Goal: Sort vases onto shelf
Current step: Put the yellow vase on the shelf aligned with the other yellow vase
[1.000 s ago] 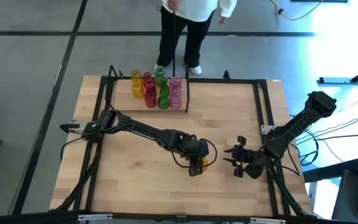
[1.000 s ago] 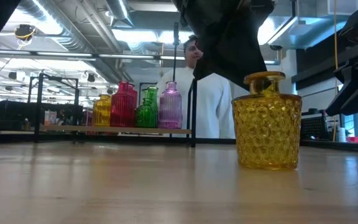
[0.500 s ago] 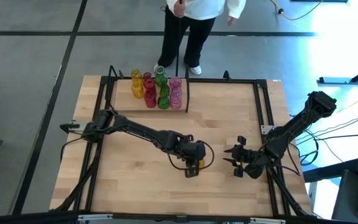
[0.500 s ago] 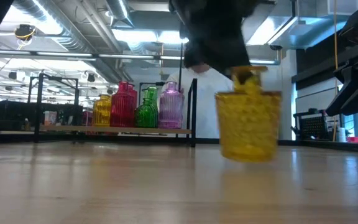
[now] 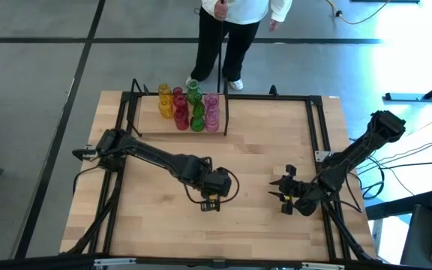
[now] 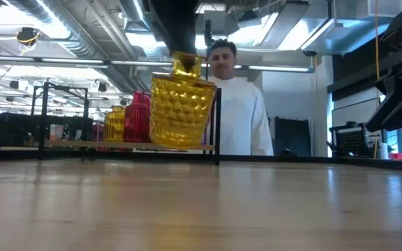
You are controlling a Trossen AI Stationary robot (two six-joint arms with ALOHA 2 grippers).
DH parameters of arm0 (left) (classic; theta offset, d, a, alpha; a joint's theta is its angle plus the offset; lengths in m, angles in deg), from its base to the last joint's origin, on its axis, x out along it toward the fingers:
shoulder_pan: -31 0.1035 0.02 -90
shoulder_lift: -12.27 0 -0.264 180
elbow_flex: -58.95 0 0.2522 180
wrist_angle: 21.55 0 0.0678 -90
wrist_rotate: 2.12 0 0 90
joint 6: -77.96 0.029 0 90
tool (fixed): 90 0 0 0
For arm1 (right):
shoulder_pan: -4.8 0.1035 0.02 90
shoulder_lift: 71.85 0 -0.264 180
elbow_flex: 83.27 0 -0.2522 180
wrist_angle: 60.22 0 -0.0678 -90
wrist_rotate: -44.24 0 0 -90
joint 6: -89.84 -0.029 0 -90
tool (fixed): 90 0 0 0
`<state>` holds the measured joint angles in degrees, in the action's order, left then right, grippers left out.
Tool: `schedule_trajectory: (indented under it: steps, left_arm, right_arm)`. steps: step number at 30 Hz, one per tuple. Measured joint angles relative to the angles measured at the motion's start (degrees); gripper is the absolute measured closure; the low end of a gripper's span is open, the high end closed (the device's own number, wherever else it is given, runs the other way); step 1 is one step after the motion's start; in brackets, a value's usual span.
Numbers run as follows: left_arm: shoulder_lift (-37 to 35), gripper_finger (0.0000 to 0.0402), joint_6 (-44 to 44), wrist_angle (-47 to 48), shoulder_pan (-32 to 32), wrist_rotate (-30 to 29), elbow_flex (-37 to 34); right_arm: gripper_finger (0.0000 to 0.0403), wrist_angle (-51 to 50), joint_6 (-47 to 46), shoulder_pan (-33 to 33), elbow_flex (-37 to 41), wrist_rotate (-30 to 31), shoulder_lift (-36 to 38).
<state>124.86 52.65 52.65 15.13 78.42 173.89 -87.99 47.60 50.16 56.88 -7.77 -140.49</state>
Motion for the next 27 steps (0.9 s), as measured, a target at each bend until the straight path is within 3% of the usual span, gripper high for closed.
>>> schedule_trajectory:
  steps: [7, 15, 21, 27]
  left_arm:
    - [-11.25, 0.0356, -4.58, -2.33, 1.33, -0.16, -12.98]
    - [-31.06, 0.0354, -15.06, -2.30, 4.95, -3.23, -29.25]
    - [-43.29, 0.0352, -19.34, 0.38, 10.81, -6.99, -34.83]
    - [-49.39, 0.0351, -19.31, 0.83, 20.32, -9.20, -37.40]
  right_arm:
    - [0.0260, 1.07, -1.10, 0.00, 0.00, -0.02, -3.60]
    - [0.0260, 1.73, -4.23, 0.00, 0.00, 0.01, -5.89]
    - [0.0260, 4.13, -4.07, 0.00, -0.02, 0.02, -6.27]
    - [0.0260, 4.13, -4.38, 0.00, -0.02, 0.09, -6.27]
